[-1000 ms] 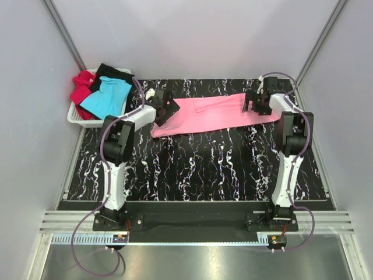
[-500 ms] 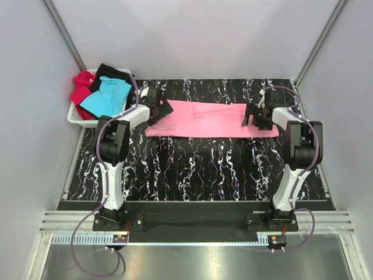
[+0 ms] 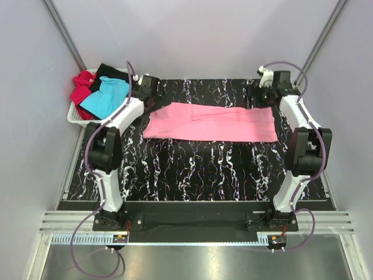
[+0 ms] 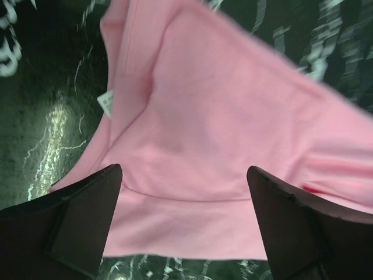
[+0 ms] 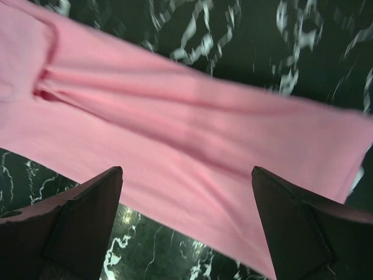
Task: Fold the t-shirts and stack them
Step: Fold the tshirt
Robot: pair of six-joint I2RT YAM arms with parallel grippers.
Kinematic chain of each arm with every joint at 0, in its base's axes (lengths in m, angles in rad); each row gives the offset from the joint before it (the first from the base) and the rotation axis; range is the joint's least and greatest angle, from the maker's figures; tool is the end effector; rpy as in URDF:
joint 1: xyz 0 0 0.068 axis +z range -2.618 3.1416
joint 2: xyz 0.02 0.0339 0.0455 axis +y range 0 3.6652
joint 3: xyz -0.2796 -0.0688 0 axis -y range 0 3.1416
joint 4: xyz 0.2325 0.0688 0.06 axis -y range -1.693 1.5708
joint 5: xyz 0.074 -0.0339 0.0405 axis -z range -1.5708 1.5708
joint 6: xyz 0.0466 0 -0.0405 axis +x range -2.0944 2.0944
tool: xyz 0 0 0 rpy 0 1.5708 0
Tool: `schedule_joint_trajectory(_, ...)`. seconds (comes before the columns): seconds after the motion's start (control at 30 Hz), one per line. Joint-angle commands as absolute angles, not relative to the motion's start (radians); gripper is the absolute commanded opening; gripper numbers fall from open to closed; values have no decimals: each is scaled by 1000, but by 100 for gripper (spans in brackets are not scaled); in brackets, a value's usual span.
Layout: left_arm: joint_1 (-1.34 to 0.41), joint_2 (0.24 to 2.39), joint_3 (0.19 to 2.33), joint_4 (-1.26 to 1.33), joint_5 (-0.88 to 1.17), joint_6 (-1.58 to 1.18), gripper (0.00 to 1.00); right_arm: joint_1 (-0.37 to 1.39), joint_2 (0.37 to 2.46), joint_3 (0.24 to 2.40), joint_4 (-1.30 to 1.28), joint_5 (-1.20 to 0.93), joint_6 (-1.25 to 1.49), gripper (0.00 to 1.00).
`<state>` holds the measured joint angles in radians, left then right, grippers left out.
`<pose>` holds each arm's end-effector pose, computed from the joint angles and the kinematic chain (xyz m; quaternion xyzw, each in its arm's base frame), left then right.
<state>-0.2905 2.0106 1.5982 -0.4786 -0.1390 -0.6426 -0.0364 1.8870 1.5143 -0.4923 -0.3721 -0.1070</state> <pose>0.4346 -0.1232 0.2348 -0.1875 0.9219 -0.0911 0.3265 0.4218 0.0016 0.2611 -0.0964 0.9194 0.1488 0.3512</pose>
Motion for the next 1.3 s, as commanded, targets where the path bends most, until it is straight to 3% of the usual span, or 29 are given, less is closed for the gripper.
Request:
schedule_joint_trajectory(0.0, -333, 1849, 1693, -482, -216, -652, 96, -28, 1804, 1646, -480, -561, -299, 100)
schedule_joint_trajectory(0.3, -478, 1750, 1541, -567, -589, -1291, 99, -8, 1838, 1569, -566, -537, -944, 100)
schedule_joint_trajectory(0.5, -497, 1920, 1730, -782, -502, -1549, 99, -8, 1919, 1557, -597, -512, -1078, 100)
schedule_joint_trajectory(0.67, -506, 2052, 1879, -919, -497, -1614, 99, -8, 1992, 1526, -598, -584, -1120, 100)
schedule_joint_trajectory(0.87, -505, 2117, 1887, -936, -483, -1654, 99, -8, 2072, 1532, -606, -610, -1149, 100)
schedule_joint_trajectory(1.27, -488, 2258, 1905, -937, -402, -1652, 99, 28, 2149, 1517, -566, -433, -1138, 100)
